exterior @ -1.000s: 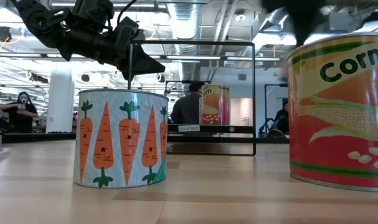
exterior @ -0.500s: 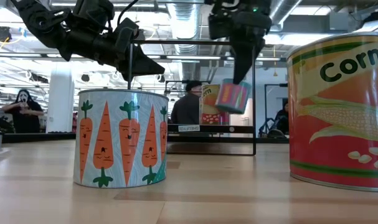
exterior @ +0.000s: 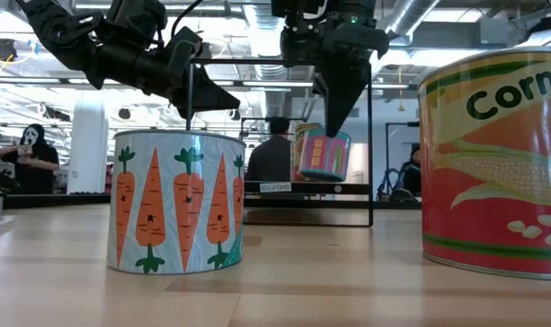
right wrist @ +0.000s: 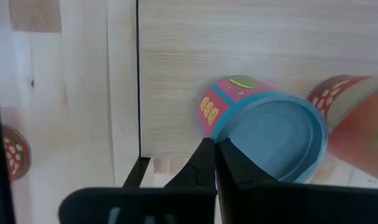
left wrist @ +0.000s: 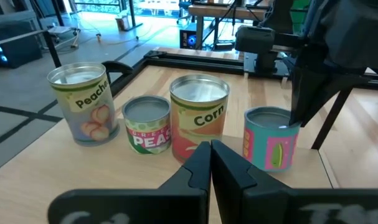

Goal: Pick and place cans onto a shelf
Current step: Put the canned mixed vegetables on the shelf, then put the canned corn on the shelf

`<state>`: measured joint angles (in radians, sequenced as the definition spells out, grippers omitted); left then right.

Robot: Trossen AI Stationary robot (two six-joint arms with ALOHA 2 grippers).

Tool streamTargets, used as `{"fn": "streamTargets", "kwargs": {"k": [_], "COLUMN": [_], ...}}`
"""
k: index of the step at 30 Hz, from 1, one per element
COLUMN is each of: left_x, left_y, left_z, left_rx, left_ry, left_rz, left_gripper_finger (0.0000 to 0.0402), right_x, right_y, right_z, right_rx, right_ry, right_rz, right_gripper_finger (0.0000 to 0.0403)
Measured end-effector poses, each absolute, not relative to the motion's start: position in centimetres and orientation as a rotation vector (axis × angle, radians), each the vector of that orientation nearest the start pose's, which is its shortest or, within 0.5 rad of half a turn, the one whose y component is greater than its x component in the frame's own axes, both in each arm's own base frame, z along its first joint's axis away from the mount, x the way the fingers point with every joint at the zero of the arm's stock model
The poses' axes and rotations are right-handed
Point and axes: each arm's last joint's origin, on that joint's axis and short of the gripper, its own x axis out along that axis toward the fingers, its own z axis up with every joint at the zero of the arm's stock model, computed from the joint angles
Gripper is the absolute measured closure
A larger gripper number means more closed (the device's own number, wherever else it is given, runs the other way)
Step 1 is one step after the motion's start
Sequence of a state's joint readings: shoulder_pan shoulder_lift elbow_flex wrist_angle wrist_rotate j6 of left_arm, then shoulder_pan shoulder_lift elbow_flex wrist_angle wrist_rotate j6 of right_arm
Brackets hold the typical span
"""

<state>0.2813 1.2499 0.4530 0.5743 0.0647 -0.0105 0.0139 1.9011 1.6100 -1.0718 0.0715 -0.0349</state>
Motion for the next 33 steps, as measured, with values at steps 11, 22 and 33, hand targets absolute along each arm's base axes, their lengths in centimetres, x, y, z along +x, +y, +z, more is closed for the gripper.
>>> {"fn": "streamTargets", "kwargs": {"k": [11,22,33], "left_x": [23.6,23.6,23.6], "left_y": [6.6,6.6,6.6], "left_z": [19.9,19.9,19.8], "left_rx": [-0.051,-0.055,-0.051], "left_ry": [0.219,0.224,0.229], "left_rz": [0.217,0.217,0.217], "left_gripper_finger": [0.0401,0.0401,0.0401], "right_x": [37.7,37.8,31.3], "right_y": [0.5,0.7,1.2], "right_z": [24.7,26.2,34.3], "right_rx": [-0.086,-0.107,-0.185], "right_ry": [1.356,1.347,1.139], "right_rz": [-0.028,-0.027,-0.09], "right_gripper_finger": [0.0337,0.0298,0.0369]}}
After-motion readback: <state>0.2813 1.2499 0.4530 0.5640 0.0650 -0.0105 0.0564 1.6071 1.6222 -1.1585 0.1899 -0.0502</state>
